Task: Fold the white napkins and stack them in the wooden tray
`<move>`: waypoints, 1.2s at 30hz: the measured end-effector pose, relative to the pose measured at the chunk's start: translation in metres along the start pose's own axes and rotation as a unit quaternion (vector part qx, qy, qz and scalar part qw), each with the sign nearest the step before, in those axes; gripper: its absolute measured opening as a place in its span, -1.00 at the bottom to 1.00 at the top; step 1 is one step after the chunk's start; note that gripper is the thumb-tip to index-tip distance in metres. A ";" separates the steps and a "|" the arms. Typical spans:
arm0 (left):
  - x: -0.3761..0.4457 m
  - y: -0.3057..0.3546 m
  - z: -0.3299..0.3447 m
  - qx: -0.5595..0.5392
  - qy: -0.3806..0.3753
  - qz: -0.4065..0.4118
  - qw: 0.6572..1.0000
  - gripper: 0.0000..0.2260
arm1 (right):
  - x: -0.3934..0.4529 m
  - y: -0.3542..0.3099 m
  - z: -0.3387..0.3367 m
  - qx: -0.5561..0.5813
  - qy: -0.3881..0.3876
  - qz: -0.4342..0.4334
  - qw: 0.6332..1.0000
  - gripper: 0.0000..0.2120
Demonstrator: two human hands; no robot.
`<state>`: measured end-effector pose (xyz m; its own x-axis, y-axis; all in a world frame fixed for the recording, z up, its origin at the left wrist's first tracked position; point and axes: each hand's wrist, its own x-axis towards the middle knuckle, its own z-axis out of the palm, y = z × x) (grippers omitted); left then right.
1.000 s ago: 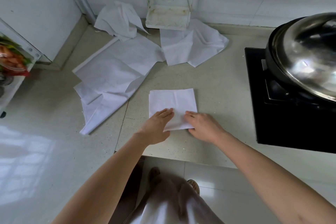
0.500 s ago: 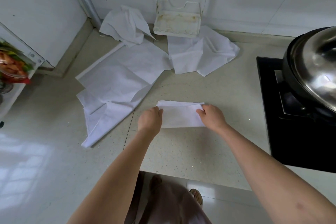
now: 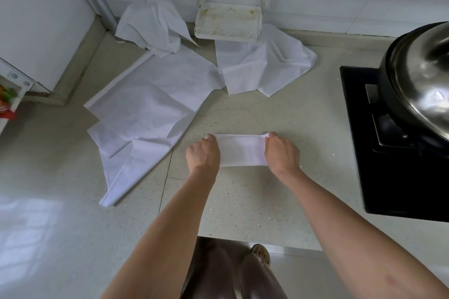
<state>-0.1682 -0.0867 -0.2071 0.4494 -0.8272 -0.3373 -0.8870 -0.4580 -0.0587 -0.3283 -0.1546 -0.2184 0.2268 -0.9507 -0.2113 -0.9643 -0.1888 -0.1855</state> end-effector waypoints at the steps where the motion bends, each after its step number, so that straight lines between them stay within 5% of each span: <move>1: 0.001 0.001 -0.001 0.009 -0.006 0.002 1.000 -0.68 | -0.001 -0.002 0.001 -0.007 0.000 0.007 1.000 -0.75; 16: 0.008 0.001 0.000 -0.088 0.005 -0.029 0.996 -0.70 | -0.010 -0.010 0.002 -0.144 -0.005 -0.022 0.989 -0.73; 22: 0.010 0.003 0.000 -0.057 -0.001 -0.034 0.998 -0.70 | -0.010 -0.008 0.013 -0.143 0.078 -0.025 0.986 -0.83; 26: 0.010 0.005 -0.002 -0.051 -0.005 -0.031 0.998 -0.70 | -0.011 -0.004 0.016 -0.148 0.167 -0.101 0.970 -0.64; 30: 0.009 0.004 -0.003 -0.049 -0.012 -0.026 0.998 -0.73 | -0.018 0.009 0.027 -0.026 0.045 -0.261 0.964 -0.34; 34: 0.012 -0.001 -0.008 -0.089 -0.025 -0.044 0.995 -0.75 | -0.019 0.015 0.039 0.008 0.017 -0.256 0.967 -0.48; 36: 0.014 -0.009 -0.010 -0.125 0.025 -0.074 0.989 -0.69 | -0.022 0.012 0.041 -0.011 0.001 -0.236 0.972 -0.46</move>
<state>-0.1527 -0.0977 -0.2017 0.5821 -0.7580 -0.2944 -0.7607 -0.6355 0.1323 -0.3388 -0.1262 -0.2553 0.6447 -0.7571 -0.1054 -0.7552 -0.6096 -0.2410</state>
